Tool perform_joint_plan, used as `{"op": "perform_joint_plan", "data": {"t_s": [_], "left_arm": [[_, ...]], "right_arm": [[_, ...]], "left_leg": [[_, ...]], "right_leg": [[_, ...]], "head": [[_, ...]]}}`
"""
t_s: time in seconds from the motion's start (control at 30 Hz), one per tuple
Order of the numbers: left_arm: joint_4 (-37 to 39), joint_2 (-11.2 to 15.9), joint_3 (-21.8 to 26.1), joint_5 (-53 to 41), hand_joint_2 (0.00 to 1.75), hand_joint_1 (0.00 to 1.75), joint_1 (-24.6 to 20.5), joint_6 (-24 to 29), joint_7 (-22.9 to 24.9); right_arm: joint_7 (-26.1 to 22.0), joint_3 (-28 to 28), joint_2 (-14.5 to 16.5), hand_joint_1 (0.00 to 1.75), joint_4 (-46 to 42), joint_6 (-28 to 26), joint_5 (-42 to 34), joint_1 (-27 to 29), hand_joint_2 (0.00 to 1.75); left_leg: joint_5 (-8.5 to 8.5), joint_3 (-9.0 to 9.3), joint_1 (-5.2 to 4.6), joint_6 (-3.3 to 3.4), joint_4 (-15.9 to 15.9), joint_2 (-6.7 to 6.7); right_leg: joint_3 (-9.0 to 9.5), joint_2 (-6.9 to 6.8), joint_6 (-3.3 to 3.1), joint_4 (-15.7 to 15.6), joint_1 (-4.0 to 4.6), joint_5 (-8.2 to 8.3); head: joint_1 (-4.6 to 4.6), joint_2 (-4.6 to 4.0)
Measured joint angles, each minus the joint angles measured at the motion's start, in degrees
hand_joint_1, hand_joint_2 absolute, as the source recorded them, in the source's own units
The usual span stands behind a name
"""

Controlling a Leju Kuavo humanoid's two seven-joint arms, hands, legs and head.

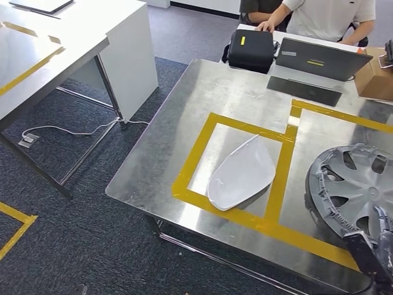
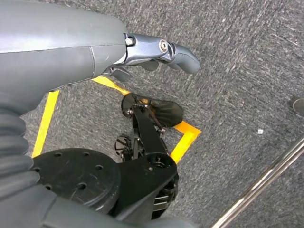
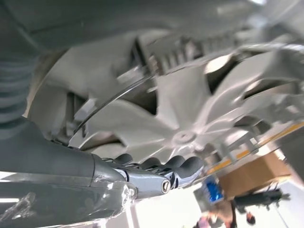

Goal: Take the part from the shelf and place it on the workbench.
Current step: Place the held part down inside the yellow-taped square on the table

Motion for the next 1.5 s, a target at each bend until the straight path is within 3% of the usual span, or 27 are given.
{"op": "perform_joint_plan", "data": {"t_s": [0.1,0.33,0.57,0.63,0.8,0.93,1.1,1.23,1.33,1.5], "left_arm": [[0.0,-0.06,0.02,0.01,0.0,0.0,0.04,0.44,0.03],[0.0,-0.28,0.04,0.02,0.0,0.0,0.28,-0.16,-1.19],[0.0,-0.54,0.37,-0.06,0.0,0.0,0.28,1.35,1.54],[0.0,-0.66,0.65,0.04,0.0,0.0,0.27,1.86,1.58],[0.0,-1.21,1.18,-0.01,0.0,0.0,0.32,3.22,0.92],[0.0,-1.75,1.4,-0.35,0.0,0.0,0.39,5.24,0.39],[0.0,-2.8,1.54,-1.0,0.0,0.0,0.64,7.05,0.86],[0.0,-3.75,1.55,-1.44,0.0,0.0,0.81,7.98,1.29],[0.0,-4.33,1.43,-2.63,0.0,0.0,0.87,8.2,1.41],[0.0,-5.31,0.97,-4.19,0.0,0.0,1.06,8.05,1.69]], "right_arm": [[-0.36,0.44,0.27,0.0,-4.42,3.12,-3.69,1.73,0.0],[0.49,0.66,0.44,0.0,-12.94,4.69,-5.03,5.35,0.0],[-3.1,1.03,0.42,0.0,-22.43,11.54,-12.87,7.9,0.0],[-3.92,1.09,0.4,0.0,-27.65,8.25,-13.12,8.53,0.0],[-5.0,-2.13,0.44,0.0,-41.49,-8.86,-5.21,10.51,0.0],[-8.17,-9.81,1.48,0.0,-51.16,-18.5,-3.46,12.63,0.0],[-16.32,-28.53,8.58,0.0,-61.87,-14.23,-12.71,11.71,0.0],[-17.38,-41.96,15.12,0.0,-67.08,-14.26,-16.2,9.54,0.0],[-17.65,-47.22,19.47,0.0,-67.57,-15.62,-20.89,7.86,0.0],[-16.63,-51.8,24.64,0.0,-58.2,-20.23,-31.47,5.24,0.0]], "left_leg": [[0.01,-0.03,-0.01,0.0,0.0,-0.01],[0.05,-0.12,-0.01,-0.03,0.0,-0.02],[0.08,-0.32,-0.02,-0.04,0.0,-0.02],[0.08,-0.33,-0.02,-0.04,0.0,-0.02],[0.04,-0.32,-0.02,-0.07,-0.01,-0.02],[0.01,-0.32,-0.03,-0.08,-0.01,-0.02],[-0.07,-0.31,-0.01,-0.13,-0.04,-0.01],[-0.07,-0.3,-0.01,-0.14,-0.1,-0.01],[-0.05,-0.26,0.05,-0.17,-0.13,0.0],[-0.05,-0.21,0.07,-0.19,-0.14,-0.02]], "right_leg": [[-0.3,-0.05,-0.01,0.0,-0.01,-0.01],[-0.22,-0.08,-0.01,0.02,-0.01,0.01],[-0.28,-0.08,-0.02,0.09,-0.01,0.04],[-0.33,-0.08,-0.02,0.12,-0.02,0.03],[-0.74,-0.08,-0.17,0.13,-0.02,-0.12],[-0.79,-0.09,-0.17,0.12,-0.04,-0.13],[-0.8,-0.03,-0.19,0.13,-0.02,-0.19],[-0.79,-0.04,-0.23,0.14,0.0,-0.24],[-0.78,-0.01,-0.26,0.14,0.05,-0.24],[-0.69,-0.05,-0.32,0.14,0.07,-0.26]], "head": [[-0.02,0.0],[-0.05,0.0],[-0.03,0.0],[-0.02,0.0],[-0.04,0.0],[-0.03,0.0],[-0.04,0.0],[-0.04,0.0],[-0.05,0.0],[-0.04,0.0]]}}
